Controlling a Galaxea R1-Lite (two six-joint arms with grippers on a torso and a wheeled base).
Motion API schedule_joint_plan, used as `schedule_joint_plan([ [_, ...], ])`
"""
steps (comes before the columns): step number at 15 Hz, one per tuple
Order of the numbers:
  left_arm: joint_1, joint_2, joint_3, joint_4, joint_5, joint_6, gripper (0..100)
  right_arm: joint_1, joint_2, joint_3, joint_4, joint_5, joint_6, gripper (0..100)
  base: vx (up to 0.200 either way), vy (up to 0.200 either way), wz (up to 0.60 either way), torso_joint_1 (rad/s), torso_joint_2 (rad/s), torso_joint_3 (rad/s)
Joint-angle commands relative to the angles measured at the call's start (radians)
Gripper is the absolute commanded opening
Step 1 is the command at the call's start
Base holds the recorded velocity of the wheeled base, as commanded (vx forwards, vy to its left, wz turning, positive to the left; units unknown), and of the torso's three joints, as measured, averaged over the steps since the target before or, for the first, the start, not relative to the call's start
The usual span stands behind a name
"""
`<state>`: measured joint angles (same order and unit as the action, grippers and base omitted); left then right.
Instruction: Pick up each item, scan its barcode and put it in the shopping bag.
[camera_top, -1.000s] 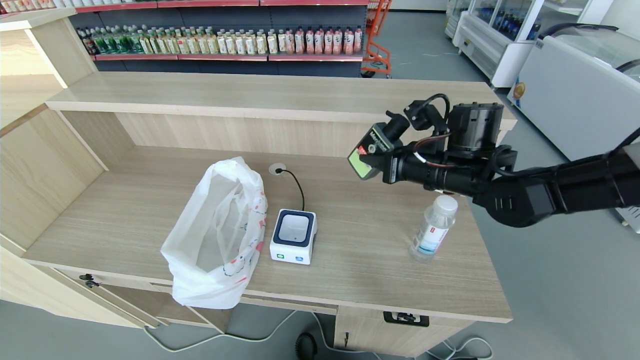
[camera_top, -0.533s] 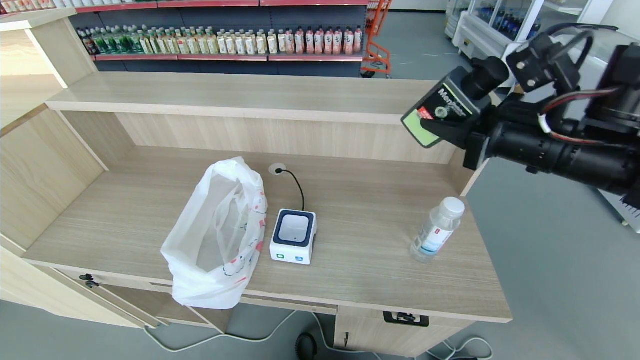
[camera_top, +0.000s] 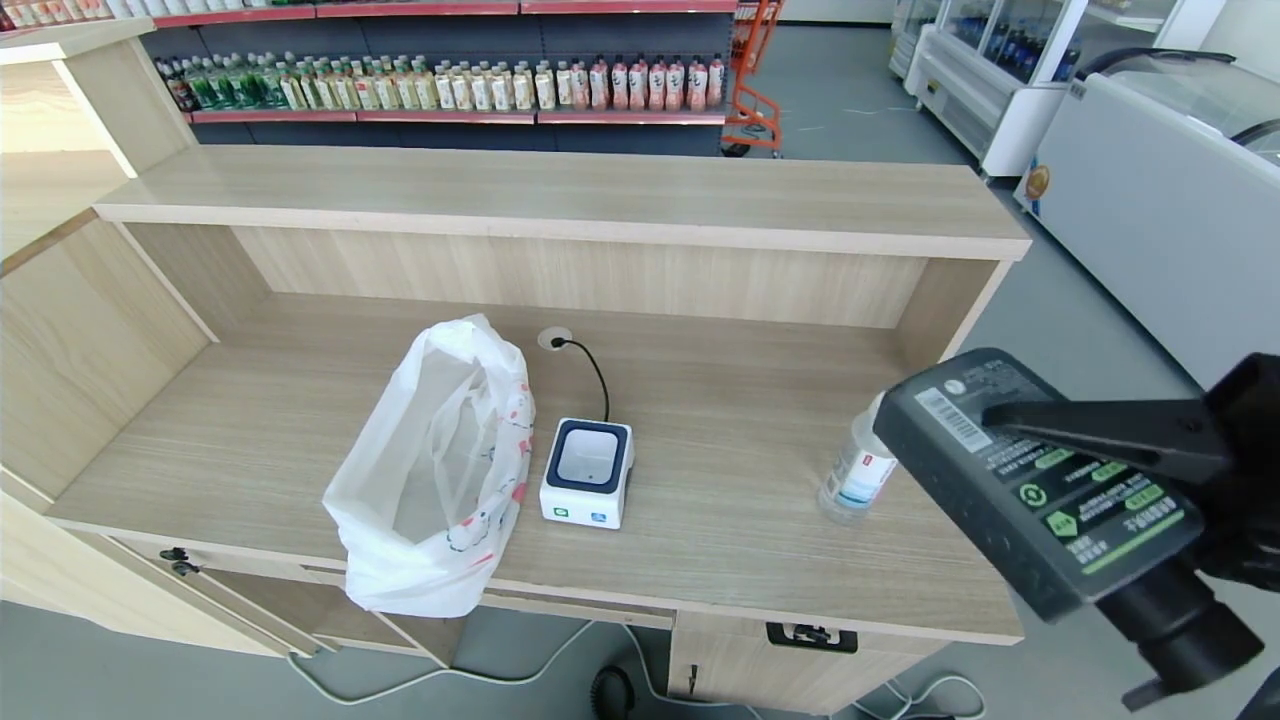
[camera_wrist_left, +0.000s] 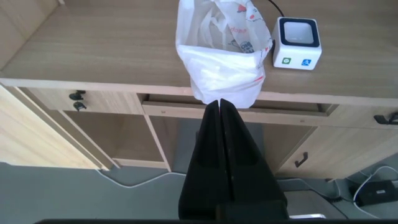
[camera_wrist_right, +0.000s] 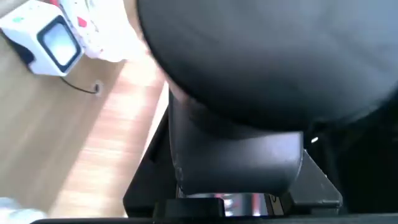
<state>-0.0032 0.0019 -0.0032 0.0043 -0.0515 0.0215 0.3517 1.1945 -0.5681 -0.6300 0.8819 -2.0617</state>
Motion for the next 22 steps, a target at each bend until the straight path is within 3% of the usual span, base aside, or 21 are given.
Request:
schedule_joint_plan([
  [1, 0.000, 0.000, 0.000, 0.000, 0.001, 0.000, 0, 0.141, -0.065, 0.030, 0.004, 0.066, -0.261, 0, 0.000, 0.000, 0.00, 0.000, 0.00, 0.000],
  [2, 0.000, 0.000, 0.000, 0.000, 0.001, 0.000, 0, 0.155, -0.065, 0.033, 0.006, 0.068, -0.276, 0, 0.000, 0.000, 0.00, 0.000, 0.00, 0.000],
  [3, 0.000, 0.000, 0.000, 0.000, -0.001, 0.000, 0, 0.233, -0.064, 0.056, 0.013, 0.081, -0.420, 0, 0.000, 0.000, 0.00, 0.000, 0.00, 0.000],
  [8, 0.000, 0.000, 0.000, 0.000, 0.001, 0.000, 0, 0.240, -0.204, 0.042, 0.012, 0.138, -0.545, 0, 0.000, 0.000, 0.00, 0.000, 0.00, 0.000],
  [22, 0.000, 0.000, 0.000, 0.000, 0.001, 0.000, 0, 0.231, -0.251, 0.002, 0.036, 0.152, -0.532, 0, 0.000, 0.000, 0.00, 0.000, 0.00, 0.000],
])
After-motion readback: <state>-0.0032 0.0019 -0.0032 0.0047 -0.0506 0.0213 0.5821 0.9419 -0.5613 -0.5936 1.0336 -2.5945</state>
